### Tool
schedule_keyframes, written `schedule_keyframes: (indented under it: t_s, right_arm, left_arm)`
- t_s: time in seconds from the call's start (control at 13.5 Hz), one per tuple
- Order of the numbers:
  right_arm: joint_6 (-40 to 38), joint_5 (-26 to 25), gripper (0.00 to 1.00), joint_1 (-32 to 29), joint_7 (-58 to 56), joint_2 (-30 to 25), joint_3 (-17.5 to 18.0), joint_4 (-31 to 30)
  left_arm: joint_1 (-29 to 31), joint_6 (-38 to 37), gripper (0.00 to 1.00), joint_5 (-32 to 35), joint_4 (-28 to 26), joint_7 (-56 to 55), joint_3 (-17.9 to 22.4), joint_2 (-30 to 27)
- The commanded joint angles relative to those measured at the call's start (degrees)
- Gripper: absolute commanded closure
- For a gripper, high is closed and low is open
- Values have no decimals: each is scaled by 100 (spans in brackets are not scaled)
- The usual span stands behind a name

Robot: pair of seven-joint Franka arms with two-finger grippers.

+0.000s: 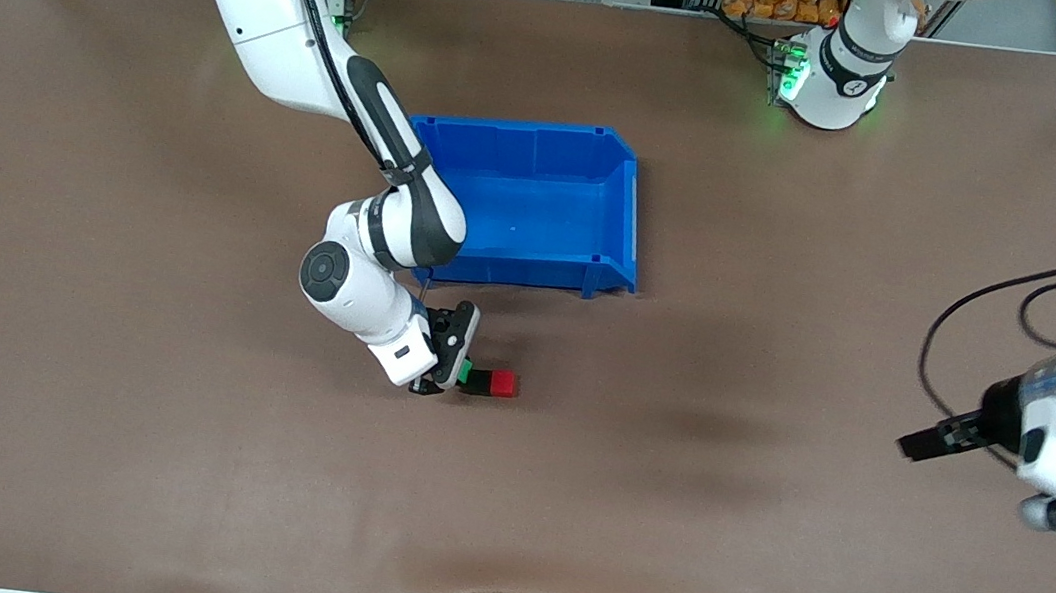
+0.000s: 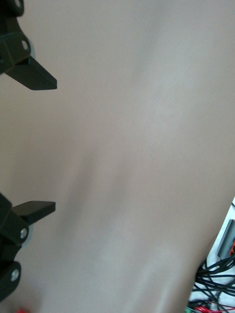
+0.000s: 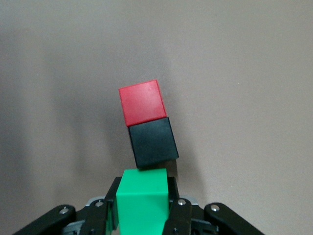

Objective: Attach green and red cubes to black cube
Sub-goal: 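Open the left gripper and withdraw while the right gripper lowers green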

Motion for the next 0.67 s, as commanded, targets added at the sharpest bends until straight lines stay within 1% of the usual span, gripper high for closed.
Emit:
schedule_keyframes:
  t_s: [0.0, 0.22, 0.3, 0.44, 0.52, 0.59]
  right_arm:
    - [-8, -18, 100, 72, 54, 164, -56, 214]
    - [-8, -18, 100, 71, 54, 243, -65, 302]
    - [1, -26, 100, 72, 54, 287, -65, 354]
    - [-8, -114, 100, 72, 54, 357, -65, 469]
    - [1, -132, 100, 72, 54, 366, -65, 469]
    - [1, -132, 91, 72, 54, 366, -65, 469]
  left_arm:
    - [259, -431, 0, 173, -192, 638, -55, -609]
    - [330, -1115, 0, 76, -227, 1281, -90, -1101]
    - [313, -1318, 0, -63, -236, 1552, -108, -1198]
    - [312, -1495, 0, -109, -306, 1809, -213, -1365]
    - [382, -1496, 0, -117, -437, 1827, -222, -1427]
    - [444, -1496, 0, -126, -508, 1810, -213, -1454]
